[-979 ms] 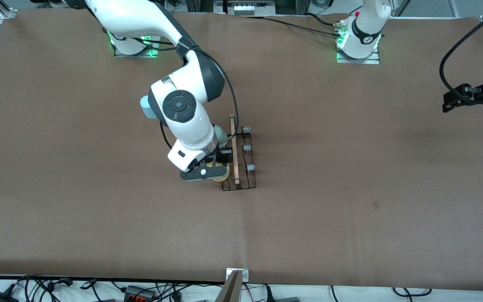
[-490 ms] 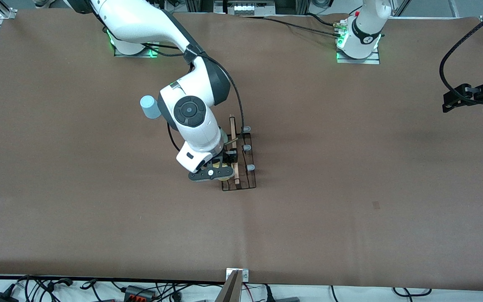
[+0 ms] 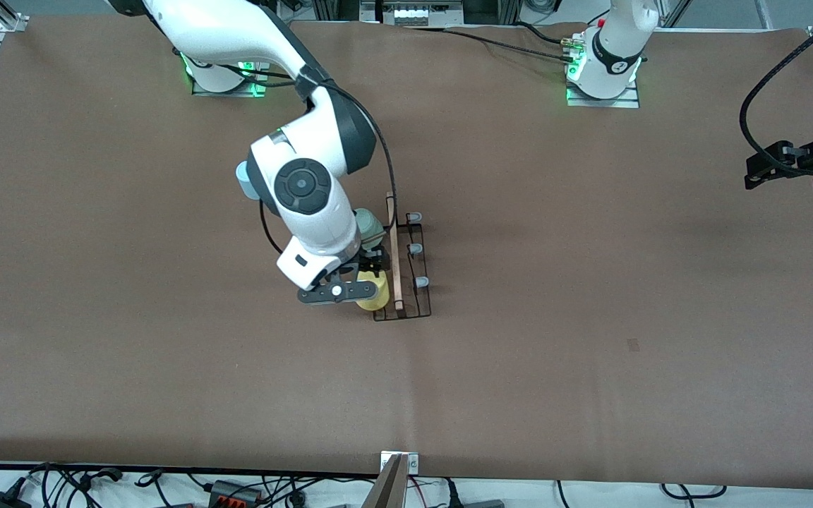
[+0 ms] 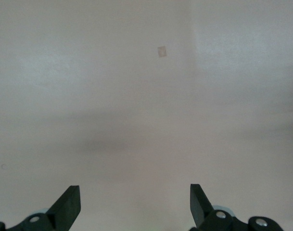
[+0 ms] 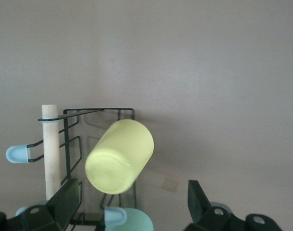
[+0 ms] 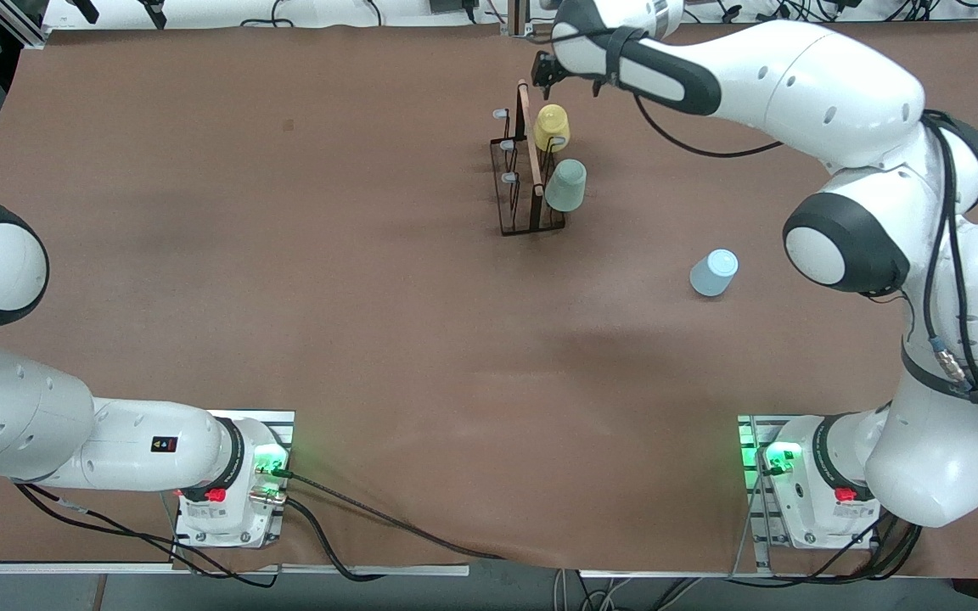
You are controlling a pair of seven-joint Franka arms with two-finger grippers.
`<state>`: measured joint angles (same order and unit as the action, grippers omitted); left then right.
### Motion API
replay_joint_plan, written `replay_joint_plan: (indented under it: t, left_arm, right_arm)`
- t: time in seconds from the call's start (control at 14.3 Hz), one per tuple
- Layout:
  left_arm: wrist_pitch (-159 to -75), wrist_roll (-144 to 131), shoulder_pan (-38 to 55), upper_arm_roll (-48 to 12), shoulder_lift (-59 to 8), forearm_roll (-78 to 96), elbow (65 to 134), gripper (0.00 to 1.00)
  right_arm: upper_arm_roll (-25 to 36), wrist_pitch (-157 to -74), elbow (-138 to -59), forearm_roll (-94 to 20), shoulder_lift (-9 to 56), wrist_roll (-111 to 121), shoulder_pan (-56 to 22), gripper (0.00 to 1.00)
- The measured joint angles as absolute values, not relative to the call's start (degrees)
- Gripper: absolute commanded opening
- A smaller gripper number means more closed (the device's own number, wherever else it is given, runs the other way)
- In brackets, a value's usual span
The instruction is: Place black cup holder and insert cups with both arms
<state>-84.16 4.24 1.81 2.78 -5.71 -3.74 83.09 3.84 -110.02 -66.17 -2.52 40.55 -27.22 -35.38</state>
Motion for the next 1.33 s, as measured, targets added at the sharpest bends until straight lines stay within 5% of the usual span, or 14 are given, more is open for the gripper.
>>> replay_joint_plan:
  t: [0.35, 0.84, 1.33]
  left_arm:
    - [-84.16, 4.24, 1.81, 2.78, -5.71, -3.74, 83.08, 1.00]
    - [-84.16, 4.24, 1.80, 2.79, -5.71, -3.74, 83.08, 1.00]
    - [-84.16, 4.24, 1.78, 2.79, -5.71, -3.74, 83.07, 1.00]
  right_arm:
    - [5.54, -101.94, -66.04, -2.50, 34.57, -26.97, -29.74, 1.00]
    - [5.93, -100.71, -66.25, -2.47, 30.79, -20.77, -20.35, 1.00]
    - [4.91, -98.83, -75.08, -2.48, 19.38, -4.87, -3.92, 1.00]
